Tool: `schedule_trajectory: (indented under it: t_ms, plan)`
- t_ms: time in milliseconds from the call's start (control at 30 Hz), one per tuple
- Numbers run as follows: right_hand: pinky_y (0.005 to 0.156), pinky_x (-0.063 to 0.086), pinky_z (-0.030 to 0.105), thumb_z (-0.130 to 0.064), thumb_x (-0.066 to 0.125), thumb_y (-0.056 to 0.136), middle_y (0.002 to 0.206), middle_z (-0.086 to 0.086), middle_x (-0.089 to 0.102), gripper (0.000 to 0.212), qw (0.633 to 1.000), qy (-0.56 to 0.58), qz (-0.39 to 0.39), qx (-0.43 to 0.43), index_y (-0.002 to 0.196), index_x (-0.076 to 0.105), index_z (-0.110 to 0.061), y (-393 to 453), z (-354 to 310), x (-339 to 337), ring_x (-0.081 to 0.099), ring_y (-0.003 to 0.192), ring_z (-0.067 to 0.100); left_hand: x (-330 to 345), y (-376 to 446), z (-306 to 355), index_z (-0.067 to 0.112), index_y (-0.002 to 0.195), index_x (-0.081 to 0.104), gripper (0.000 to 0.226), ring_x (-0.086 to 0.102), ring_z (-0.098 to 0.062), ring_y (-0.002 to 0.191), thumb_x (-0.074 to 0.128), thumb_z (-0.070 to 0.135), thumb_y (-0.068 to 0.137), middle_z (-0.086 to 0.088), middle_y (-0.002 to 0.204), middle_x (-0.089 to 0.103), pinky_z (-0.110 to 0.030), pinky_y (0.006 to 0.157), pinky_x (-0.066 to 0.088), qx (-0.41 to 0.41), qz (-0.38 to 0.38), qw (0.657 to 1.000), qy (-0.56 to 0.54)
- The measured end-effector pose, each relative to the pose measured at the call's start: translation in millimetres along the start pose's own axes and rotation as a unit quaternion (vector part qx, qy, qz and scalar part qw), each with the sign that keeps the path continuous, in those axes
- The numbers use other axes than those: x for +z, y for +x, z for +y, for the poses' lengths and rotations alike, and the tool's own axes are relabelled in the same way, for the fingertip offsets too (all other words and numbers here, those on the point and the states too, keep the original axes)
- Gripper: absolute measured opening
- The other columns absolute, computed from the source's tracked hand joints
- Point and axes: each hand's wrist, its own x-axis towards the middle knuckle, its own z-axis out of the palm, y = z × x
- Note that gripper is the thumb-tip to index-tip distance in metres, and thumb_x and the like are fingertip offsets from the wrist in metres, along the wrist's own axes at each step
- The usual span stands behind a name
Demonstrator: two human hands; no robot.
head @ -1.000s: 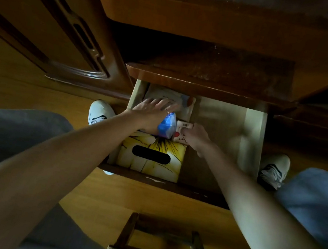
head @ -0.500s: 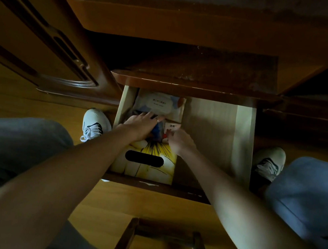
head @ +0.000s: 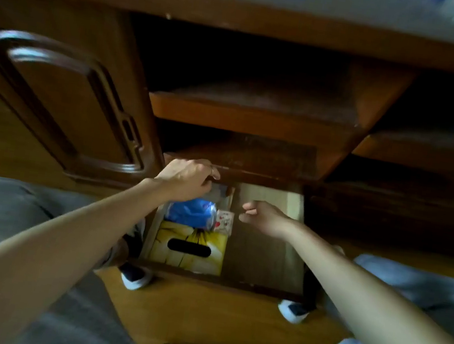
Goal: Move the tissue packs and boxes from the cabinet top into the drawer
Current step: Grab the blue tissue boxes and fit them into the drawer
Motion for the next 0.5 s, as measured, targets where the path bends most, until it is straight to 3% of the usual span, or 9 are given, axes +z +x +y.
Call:
schedule_trajectory:
  t_ms: [100,200,300,400,500]
  plan:
    - [0.100,0.052,0.033,-0.034,0.064,0.099,0.122,-0.003,0.072,0.032,0.993,-0.003,0.062,-0.096,0.129,0.068,-0.023,-46.7,-37.5,-63.5,0.066,0.116,0.013,-77.0,-4.6,29.5,0.034,0.118,0.070,0.028,0.066,-0.009,0.101,0.052,0.030,0.097,0.014,0.121,0.068,-0.021,0.070,0.044,0.062,0.140,0.988,0.032]
    - [0.079,0.057,0.025,-0.032,0.065,0.098,0.096,-0.013,0.078,0.014,0.967,-0.002,0.174,-0.183,0.109,0.072,-0.037,-95.3,-86.9,-139.2,0.073,0.088,0.002,-162.3,-2.8,55.7,0.035,0.107,0.073,0.023,0.068,-0.009,0.084,0.056,0.029,0.093,0.015,0.103,0.072,-0.019,0.062,0.039,0.111,0.274,0.954,0.048]
    - [0.062,0.051,0.014,-0.036,0.059,0.096,0.093,-0.024,0.076,0.016,0.927,-0.027,0.283,-0.244,0.102,0.071,-0.045,-134.3,-132.3,-212.0,0.073,0.078,0.000,-233.1,10.7,68.6,0.035,0.104,0.071,0.020,0.069,-0.014,0.083,0.057,0.029,0.090,0.014,0.102,0.072,-0.025,0.063,0.047,0.114,0.359,0.925,0.044]
    - [0.077,0.056,0.028,-0.044,0.055,0.092,0.094,-0.024,0.075,0.016,0.899,-0.062,0.357,-0.245,0.098,0.070,-0.047,-144.7,-157.0,-270.0,0.070,0.086,-0.002,-273.8,36.2,64.9,0.033,0.105,0.071,0.021,0.068,-0.018,0.097,0.058,0.028,0.089,0.011,0.108,0.072,-0.033,0.074,0.054,0.078,0.369,0.926,0.018]
    - [0.091,0.056,0.036,-0.036,0.062,0.095,0.103,-0.018,0.071,0.015,0.904,-0.093,0.369,-0.193,0.107,0.069,-0.041,-126.6,-156.4,-308.7,0.067,0.097,0.004,-289.6,69.2,52.3,0.033,0.108,0.072,0.022,0.066,-0.021,0.102,0.059,0.030,0.091,0.007,0.109,0.070,-0.034,0.079,0.052,0.032,0.338,0.941,0.002]
